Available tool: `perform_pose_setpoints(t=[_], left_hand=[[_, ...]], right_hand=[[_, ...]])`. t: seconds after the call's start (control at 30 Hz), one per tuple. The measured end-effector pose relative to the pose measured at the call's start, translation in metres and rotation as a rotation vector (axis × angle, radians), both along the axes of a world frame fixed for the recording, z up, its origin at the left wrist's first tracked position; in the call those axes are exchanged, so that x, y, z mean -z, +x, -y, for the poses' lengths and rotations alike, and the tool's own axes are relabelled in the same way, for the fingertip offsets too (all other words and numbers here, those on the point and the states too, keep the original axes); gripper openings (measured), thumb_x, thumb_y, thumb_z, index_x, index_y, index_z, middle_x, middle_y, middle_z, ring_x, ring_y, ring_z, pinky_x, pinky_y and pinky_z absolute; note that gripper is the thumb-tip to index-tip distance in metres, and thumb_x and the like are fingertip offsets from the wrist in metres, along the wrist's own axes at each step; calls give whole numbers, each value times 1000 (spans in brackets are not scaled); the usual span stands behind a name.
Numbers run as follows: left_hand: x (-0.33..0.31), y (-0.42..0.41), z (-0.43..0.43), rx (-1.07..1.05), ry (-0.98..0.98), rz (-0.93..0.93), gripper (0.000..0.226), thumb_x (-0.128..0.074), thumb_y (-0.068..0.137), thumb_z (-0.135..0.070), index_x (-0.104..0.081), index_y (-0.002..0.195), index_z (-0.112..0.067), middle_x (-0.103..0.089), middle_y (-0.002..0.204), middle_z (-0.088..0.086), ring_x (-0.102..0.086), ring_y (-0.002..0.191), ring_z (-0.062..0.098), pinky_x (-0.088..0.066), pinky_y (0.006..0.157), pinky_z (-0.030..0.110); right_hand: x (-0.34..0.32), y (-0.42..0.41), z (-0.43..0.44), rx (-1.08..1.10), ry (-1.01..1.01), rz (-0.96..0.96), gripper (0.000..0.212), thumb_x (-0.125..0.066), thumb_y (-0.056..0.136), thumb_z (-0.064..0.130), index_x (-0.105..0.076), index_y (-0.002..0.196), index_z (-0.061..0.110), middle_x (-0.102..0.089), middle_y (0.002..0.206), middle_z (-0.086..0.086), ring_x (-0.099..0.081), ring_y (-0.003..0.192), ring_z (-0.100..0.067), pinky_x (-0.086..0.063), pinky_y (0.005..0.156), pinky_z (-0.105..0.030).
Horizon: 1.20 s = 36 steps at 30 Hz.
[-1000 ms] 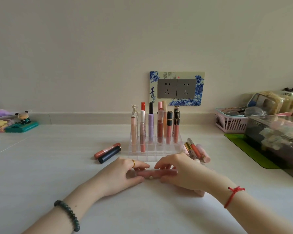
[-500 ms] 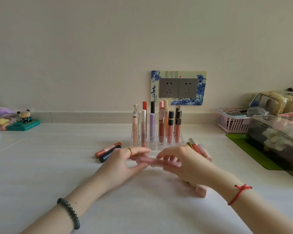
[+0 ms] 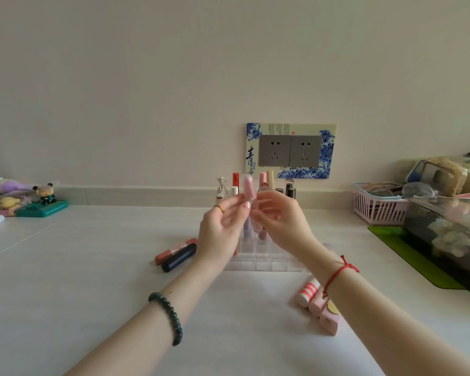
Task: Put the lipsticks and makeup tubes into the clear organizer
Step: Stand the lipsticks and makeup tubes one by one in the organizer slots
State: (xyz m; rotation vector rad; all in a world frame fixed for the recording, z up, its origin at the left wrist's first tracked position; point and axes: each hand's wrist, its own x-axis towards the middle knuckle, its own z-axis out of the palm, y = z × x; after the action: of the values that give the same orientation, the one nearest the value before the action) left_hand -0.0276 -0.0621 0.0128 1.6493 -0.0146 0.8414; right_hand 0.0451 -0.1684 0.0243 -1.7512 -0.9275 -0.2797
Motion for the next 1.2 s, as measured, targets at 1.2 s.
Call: perform_pose_setpoints(t=[1.2], left_hand=[[27,0,2,42,132,-288,41,-41,92,-7,-47,131,-19,-52,110,-17,-49,107,0,-38,96,17]], right_hand=[[34,12,-14,155,-68,-96,23,-66,81,11,-68,103,9,-70,93,-2,-62,77,-5,-50,79,-18]])
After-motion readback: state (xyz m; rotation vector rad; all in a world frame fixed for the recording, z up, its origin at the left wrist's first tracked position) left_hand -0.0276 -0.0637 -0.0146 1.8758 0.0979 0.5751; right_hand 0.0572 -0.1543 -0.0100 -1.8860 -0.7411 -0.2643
